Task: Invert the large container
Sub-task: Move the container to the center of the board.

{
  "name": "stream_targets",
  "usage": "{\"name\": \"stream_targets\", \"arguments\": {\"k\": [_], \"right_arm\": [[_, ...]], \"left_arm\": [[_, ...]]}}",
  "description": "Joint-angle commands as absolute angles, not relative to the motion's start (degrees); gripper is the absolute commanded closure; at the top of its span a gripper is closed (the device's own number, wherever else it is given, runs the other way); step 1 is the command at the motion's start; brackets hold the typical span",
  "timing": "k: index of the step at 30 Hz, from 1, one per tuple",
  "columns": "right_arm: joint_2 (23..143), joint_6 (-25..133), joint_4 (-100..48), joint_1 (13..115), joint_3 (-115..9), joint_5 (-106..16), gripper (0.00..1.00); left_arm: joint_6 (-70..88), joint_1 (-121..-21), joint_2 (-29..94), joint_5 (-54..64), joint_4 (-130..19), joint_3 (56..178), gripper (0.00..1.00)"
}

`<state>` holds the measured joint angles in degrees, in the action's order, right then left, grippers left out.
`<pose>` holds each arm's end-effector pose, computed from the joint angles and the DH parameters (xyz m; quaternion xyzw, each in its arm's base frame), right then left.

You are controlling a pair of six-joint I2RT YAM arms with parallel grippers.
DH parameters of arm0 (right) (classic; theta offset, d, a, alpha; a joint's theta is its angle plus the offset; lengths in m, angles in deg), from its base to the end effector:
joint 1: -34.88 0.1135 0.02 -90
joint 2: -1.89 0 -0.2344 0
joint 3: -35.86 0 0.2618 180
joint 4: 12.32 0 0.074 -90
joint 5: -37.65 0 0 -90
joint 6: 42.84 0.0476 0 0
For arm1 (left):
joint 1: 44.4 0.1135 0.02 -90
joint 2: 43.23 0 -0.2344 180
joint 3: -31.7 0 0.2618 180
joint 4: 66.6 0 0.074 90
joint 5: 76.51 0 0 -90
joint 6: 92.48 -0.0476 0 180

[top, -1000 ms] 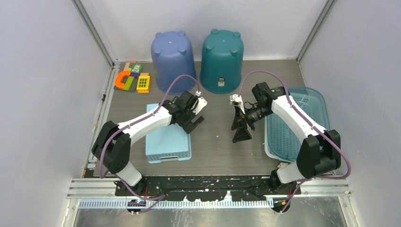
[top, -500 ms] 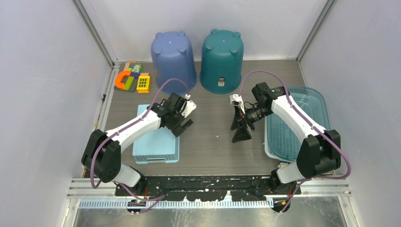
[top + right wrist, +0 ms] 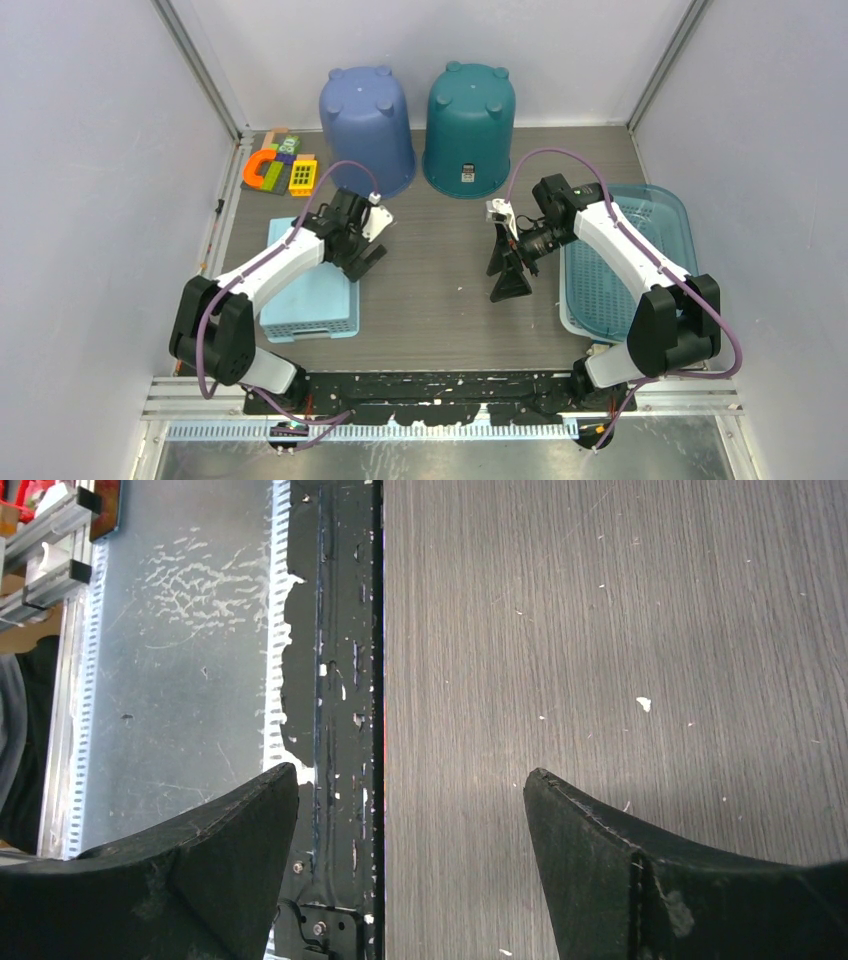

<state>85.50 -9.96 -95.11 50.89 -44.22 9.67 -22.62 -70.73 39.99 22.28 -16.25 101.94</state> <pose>0.2397 0.1125 0.2342 -0.5236 0.6782 0.4725 0.2066 0.2737 -0.1273 0.1793 0.3665 0.8985 0.0620 0.2337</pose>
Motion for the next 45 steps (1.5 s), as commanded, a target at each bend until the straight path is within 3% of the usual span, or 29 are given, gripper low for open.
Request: {"name": "stream_targets", "arguments": {"k": [1,12,13,14,45], "right_arm": [[84.4,-11.7,-96.1,50.8,-44.4,11.8,0.13],[85.4,-15.1,-99.0,50.6,-45.0,14.3,0.09],[85.7,-15.7,-99.9,50.6,-45.1,14.6,0.02],[85.8,-16.3,-100.2,50.4,-45.3,14.8,0.0],[86.3,-16.7,-100.2,49.8,-44.9,15.5,0.0]], "left_arm": [[-26.0,-69.0,38.1,20.4,-15.3,100.6,0.0],[-32.8,-63.6,36.6,16.5,-14.0,99.4,0.0],[-33.5,-63.2,36.6,16.2,-13.7,99.4,0.0],[-34.0,-62.7,36.5,15.8,-13.5,99.3,0.0],[-41.8,-47.5,42.2,12.0,-17.2,101.7,0.0]]}}
